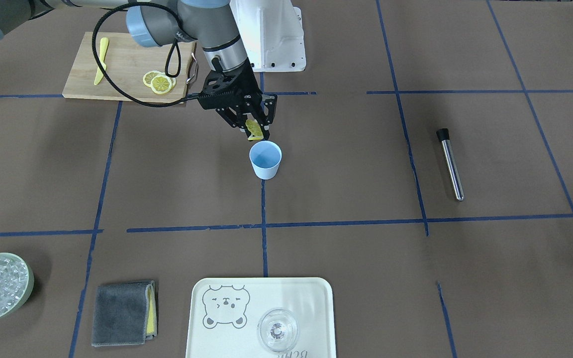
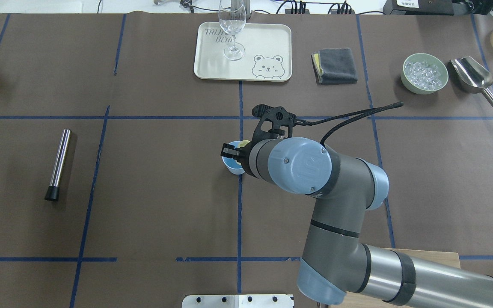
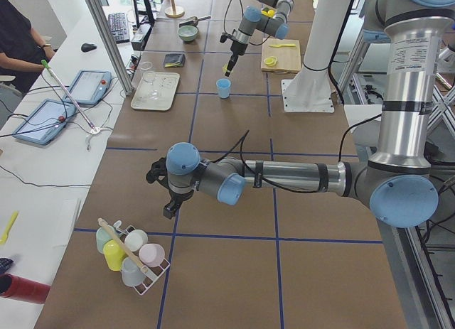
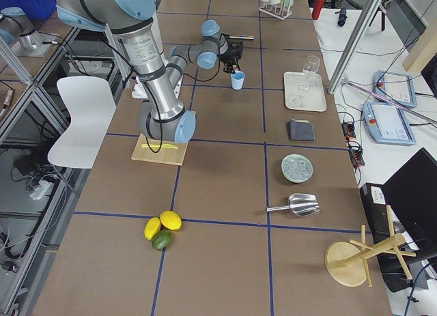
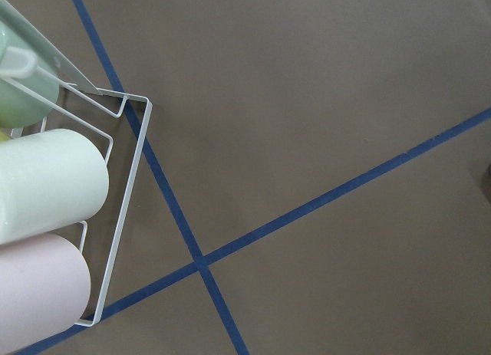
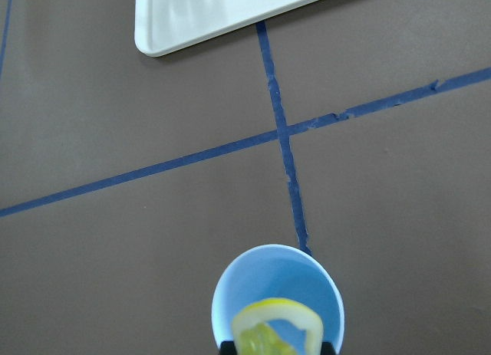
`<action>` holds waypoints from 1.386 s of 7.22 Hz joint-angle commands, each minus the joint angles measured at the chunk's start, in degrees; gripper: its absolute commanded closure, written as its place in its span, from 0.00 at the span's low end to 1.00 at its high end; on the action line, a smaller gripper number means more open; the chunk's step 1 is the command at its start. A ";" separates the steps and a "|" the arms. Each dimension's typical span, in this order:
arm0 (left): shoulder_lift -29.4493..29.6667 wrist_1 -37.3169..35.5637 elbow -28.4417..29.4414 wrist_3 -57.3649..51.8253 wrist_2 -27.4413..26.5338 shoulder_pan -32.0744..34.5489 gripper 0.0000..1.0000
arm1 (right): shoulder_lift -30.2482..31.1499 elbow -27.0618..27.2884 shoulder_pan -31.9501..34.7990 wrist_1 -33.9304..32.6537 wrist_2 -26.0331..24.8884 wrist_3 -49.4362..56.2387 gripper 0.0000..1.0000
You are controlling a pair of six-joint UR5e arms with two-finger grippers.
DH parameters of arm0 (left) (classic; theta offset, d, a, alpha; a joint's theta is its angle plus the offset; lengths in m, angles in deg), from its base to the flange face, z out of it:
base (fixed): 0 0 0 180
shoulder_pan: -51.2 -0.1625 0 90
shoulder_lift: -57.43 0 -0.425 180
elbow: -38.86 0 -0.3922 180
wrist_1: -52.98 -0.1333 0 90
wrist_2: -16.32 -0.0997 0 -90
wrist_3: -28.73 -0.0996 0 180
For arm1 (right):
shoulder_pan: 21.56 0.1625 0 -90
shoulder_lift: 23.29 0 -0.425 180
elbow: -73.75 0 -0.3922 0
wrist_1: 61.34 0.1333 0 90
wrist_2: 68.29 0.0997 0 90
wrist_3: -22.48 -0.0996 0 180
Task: Squeeze lemon into cup
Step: 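Carry the lemon slice with the right gripper over the blue cup, then open the right gripper to drop the lemon slice into the cup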
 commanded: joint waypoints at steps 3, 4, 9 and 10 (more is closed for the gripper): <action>-0.70 0.07 -0.78 0.00 0.00 0.02 0.00 | -2.13 -4.25 0.32 0.34 0.03 -0.03 0.42; -0.70 0.07 -1.04 0.00 0.00 0.02 0.00 | -2.56 -4.34 0.32 0.34 -0.06 -0.03 0.36; -0.35 0.07 -0.61 8.73 -0.09 -0.15 0.00 | -2.74 -4.78 0.32 0.34 0.03 0.06 0.15; -0.08 0.15 -0.61 13.23 -0.09 -1.29 0.00 | -2.74 -4.17 0.93 0.34 1.16 0.06 0.15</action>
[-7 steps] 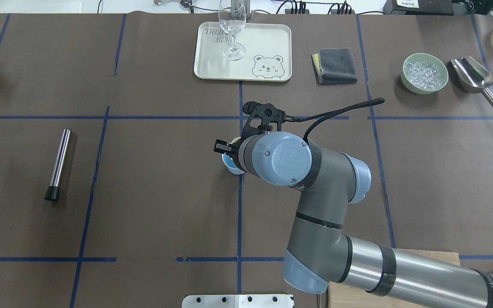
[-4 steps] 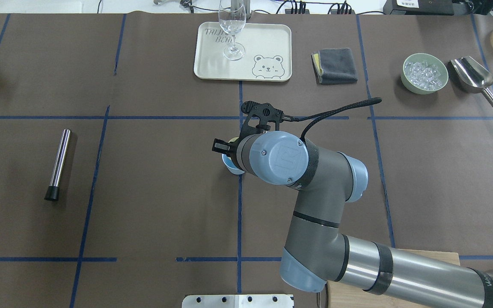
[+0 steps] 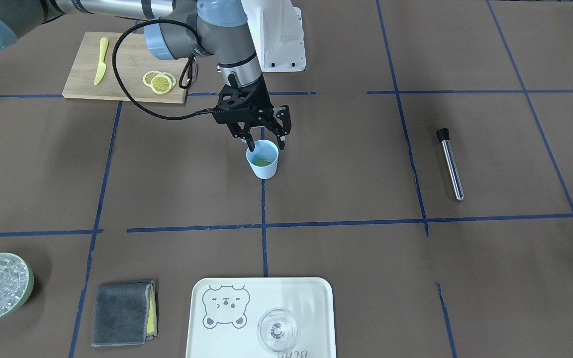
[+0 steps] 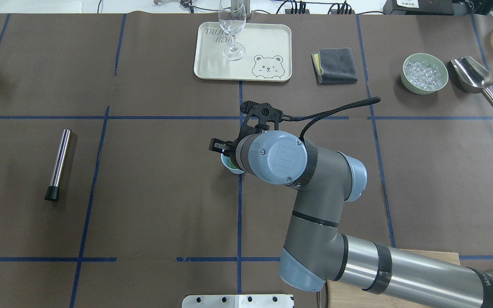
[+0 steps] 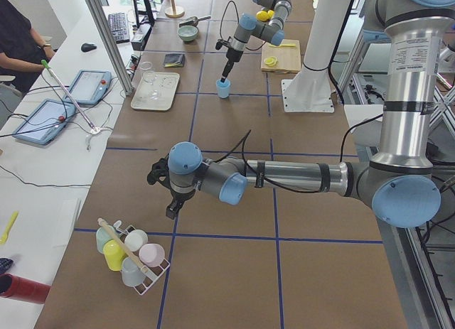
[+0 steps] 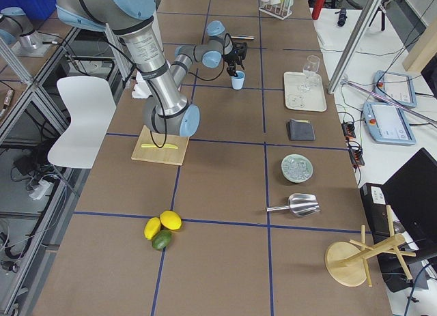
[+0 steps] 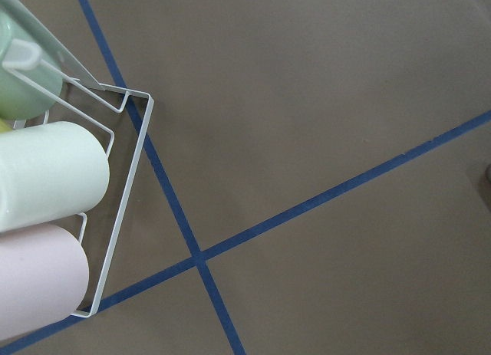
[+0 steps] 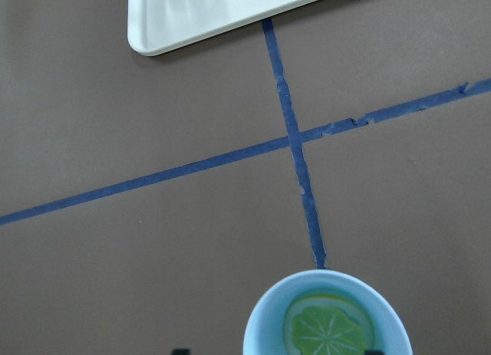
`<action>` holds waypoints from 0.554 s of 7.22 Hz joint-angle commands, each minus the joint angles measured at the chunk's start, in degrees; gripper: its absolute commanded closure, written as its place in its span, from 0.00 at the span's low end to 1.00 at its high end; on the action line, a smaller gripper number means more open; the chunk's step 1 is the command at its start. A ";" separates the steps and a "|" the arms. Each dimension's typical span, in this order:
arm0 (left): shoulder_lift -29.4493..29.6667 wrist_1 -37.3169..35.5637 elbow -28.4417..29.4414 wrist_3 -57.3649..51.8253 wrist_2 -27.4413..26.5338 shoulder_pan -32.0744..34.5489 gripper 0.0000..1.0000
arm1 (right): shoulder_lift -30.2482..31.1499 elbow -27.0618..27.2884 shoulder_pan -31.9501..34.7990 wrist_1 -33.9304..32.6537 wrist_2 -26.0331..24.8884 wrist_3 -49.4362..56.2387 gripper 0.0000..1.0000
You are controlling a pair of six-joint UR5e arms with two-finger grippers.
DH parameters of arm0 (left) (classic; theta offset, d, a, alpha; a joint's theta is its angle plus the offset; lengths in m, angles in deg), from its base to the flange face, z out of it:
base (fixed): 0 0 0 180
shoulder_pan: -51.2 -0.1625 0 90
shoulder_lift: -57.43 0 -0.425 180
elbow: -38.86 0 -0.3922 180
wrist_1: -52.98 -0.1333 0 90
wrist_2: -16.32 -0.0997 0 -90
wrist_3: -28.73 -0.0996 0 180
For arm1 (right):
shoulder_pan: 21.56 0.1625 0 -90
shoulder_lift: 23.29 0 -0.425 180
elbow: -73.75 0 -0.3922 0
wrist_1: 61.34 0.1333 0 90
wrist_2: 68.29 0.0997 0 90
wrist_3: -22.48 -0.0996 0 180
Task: Squeeze lemon into cup
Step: 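Open the right gripper to drop the lemon slice into the cup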
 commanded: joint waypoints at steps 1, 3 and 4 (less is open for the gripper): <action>0.47 1.22 0.05 11.20 -0.36 -5.53 0.00 | 1.65 3.01 3.58 -0.44 7.33 0.18 0.15; 0.65 10.75 0.14 29.45 -0.63 -13.53 0.00 | 14.26 14.06 11.40 -0.35 18.77 0.89 0.01; 0.73 14.29 0.05 39.29 -1.76 -18.01 0.00 | 20.32 17.59 14.83 0.00 22.65 1.41 0.00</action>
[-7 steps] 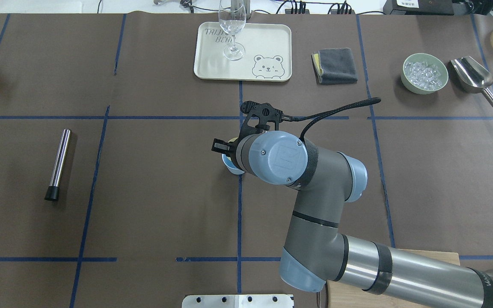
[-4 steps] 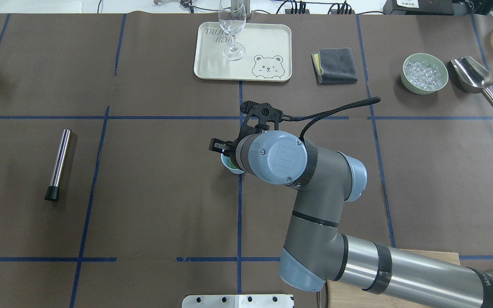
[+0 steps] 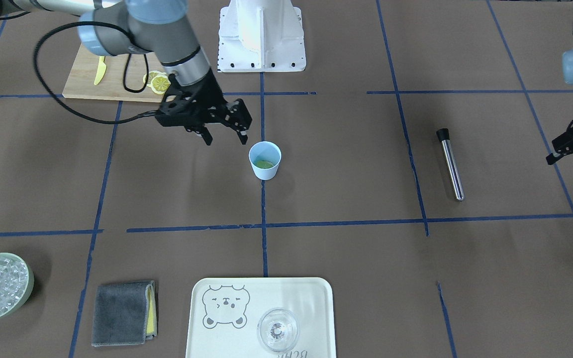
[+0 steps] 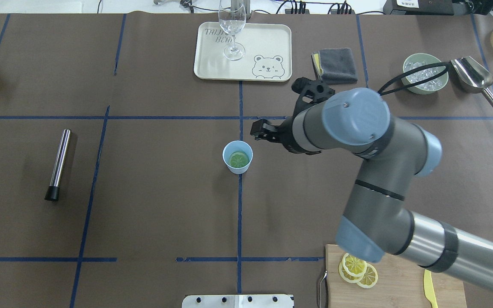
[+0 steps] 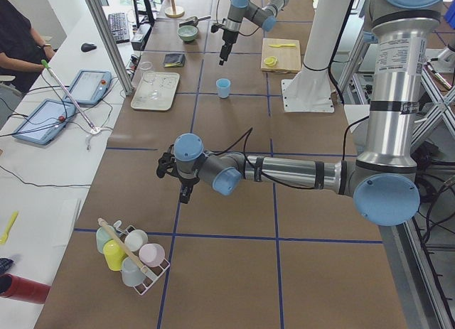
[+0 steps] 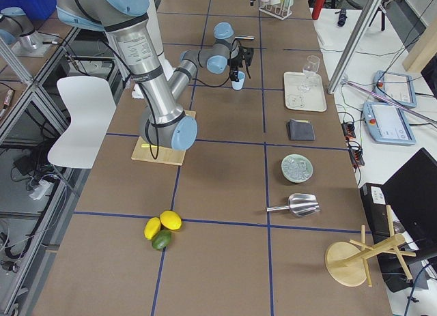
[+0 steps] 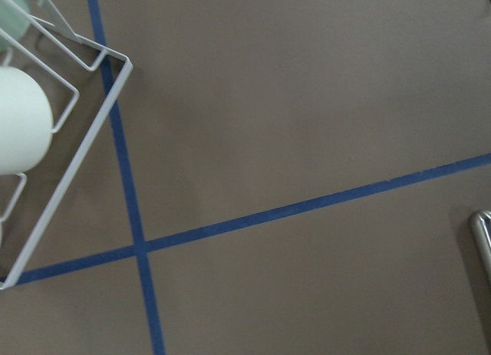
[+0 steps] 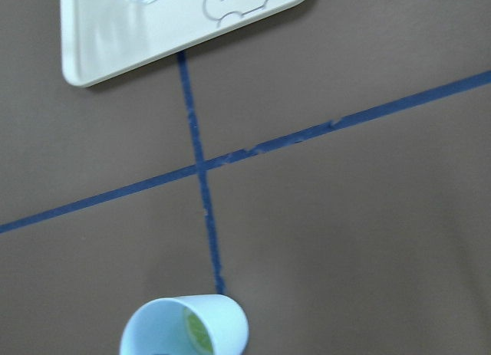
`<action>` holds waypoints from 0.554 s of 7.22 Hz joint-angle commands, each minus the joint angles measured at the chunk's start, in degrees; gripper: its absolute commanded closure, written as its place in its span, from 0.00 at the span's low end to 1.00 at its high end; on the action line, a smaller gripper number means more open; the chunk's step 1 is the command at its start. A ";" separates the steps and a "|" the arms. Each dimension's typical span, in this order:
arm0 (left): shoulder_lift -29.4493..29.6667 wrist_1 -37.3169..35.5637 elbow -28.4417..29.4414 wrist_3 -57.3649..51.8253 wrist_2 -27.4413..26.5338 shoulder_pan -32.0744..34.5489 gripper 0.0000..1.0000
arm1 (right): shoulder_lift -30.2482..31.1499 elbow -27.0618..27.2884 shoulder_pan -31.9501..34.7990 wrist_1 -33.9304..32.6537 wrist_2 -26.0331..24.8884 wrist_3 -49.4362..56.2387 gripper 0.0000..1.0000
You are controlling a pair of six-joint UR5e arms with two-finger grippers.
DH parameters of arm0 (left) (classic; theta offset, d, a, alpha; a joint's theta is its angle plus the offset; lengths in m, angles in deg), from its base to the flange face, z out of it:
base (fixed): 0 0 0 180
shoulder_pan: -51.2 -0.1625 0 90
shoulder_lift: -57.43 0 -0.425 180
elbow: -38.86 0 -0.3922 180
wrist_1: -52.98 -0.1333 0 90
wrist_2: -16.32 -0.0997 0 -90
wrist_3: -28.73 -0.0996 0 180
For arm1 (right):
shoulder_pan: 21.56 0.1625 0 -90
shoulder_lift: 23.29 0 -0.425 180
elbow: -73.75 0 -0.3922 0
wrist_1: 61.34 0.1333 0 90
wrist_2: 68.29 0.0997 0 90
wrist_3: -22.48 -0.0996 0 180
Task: Squeeze lemon into cup
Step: 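Withdraw the right gripper while the left gripper grasps the metal muddler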
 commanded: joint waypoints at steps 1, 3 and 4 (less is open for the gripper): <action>2.02 5.63 -0.30 18.78 -7.62 -11.05 0.00 | 12.51 6.11 7.80 0.53 9.40 4.94 0.00; 4.93 5.03 0.39 22.98 -11.29 -16.02 0.00 | 20.35 6.65 14.57 0.44 14.69 19.96 0.00; 6.42 2.76 0.48 23.33 -12.07 -18.82 0.00 | 21.69 6.57 15.30 0.44 15.23 22.02 0.00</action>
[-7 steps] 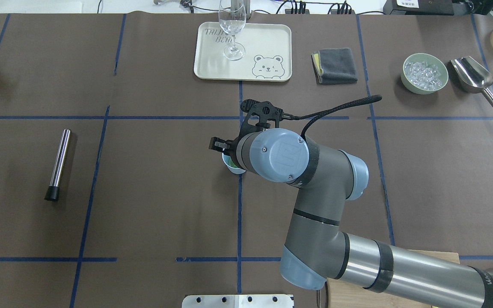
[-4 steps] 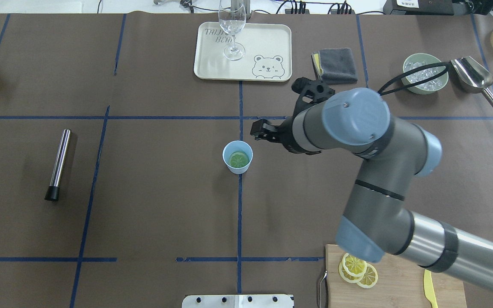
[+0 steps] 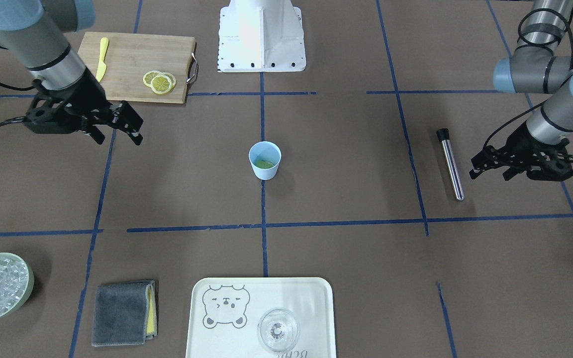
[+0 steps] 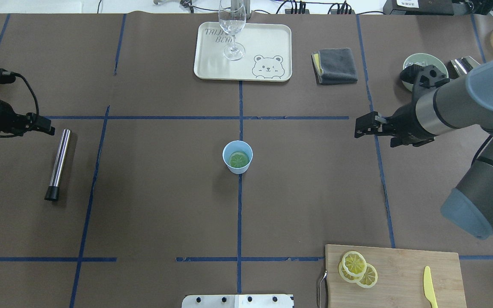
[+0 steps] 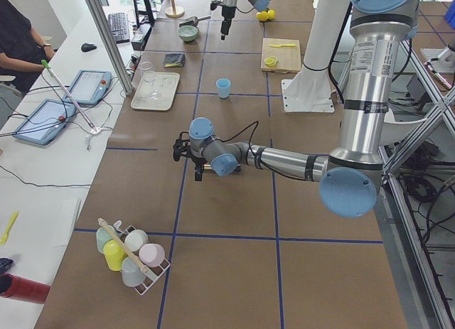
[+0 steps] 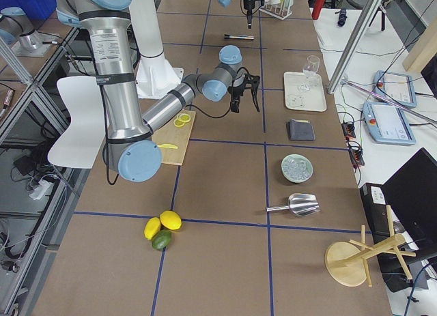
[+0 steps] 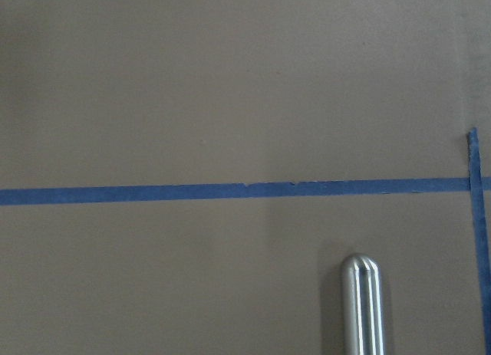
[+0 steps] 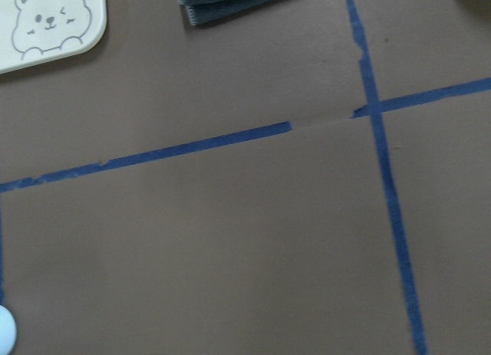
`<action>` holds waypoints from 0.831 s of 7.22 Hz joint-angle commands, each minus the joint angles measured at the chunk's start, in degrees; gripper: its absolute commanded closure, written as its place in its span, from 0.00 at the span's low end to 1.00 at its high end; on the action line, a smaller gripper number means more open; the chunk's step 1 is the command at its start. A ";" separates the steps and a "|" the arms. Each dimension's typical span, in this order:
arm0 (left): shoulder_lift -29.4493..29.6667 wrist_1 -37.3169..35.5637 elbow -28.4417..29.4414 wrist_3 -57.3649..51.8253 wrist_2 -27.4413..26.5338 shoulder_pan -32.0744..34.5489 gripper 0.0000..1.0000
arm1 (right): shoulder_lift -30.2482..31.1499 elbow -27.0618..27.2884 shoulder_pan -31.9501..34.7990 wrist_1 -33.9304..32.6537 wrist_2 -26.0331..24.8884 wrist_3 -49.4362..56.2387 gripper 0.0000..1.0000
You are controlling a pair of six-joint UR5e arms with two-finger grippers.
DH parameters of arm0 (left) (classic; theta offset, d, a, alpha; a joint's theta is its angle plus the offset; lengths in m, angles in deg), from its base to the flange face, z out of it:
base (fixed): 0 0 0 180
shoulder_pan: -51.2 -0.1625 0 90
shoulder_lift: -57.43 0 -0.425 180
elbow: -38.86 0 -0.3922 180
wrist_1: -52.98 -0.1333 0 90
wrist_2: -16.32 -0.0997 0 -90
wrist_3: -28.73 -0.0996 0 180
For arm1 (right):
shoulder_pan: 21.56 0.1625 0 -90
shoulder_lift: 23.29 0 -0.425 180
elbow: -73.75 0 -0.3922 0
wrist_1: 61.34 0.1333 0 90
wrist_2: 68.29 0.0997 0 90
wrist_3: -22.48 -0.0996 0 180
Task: Squeeze lemon into cup
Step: 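Withdraw the right gripper while the left gripper grasps the metal muddler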
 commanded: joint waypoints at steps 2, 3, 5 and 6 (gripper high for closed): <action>3.44 -5.88 0.41 1.01 -5.36 -6.05 0.02 | 3.25 -0.09 2.00 0.09 1.78 4.95 0.00; 3.01 -5.89 0.49 0.66 -5.47 -6.15 0.08 | 3.25 -0.09 2.00 0.09 1.70 4.95 0.00; 2.30 -5.89 0.67 0.66 -5.56 -6.15 0.24 | 3.25 0.08 2.00 0.09 1.69 4.87 0.00; 2.39 -5.89 1.02 0.48 -5.56 -6.15 0.25 | 3.25 0.17 2.00 0.09 1.69 4.78 0.00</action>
